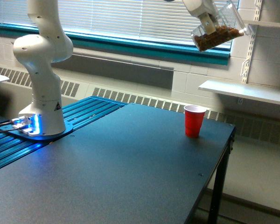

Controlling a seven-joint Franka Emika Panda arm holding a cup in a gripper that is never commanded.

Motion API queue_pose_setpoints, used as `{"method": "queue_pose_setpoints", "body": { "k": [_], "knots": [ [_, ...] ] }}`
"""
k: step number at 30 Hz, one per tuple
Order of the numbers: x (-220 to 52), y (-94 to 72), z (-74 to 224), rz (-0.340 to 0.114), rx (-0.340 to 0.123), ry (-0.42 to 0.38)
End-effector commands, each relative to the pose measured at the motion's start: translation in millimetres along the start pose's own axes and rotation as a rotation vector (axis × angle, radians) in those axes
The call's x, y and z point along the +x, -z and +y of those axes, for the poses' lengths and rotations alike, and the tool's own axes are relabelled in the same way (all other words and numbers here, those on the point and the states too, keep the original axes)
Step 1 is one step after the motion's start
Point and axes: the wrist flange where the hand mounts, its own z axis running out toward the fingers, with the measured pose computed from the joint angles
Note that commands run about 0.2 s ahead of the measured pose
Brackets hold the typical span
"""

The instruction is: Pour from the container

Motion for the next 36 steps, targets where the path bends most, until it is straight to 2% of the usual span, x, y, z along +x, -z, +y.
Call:
{"method": "queue_pose_setpoints", "body": {
  "k": [1, 9, 15, 26, 36],
  "knots": [
    [-2.2, 0.1, -3.9, 0.007, 0.003, 0.005],
    [-9.1, 2.3, -7.0, 0.019, 0.019, 0.044],
    [-22.3, 3.8, -11.9, 0.02, 0.052, 0.095],
    [-72.6, 7.0, -21.2, -0.002, 0.1, 0.189],
    [-110.9, 12.1, -29.8, -0.022, 0.117, 0.304]
  ]
}}
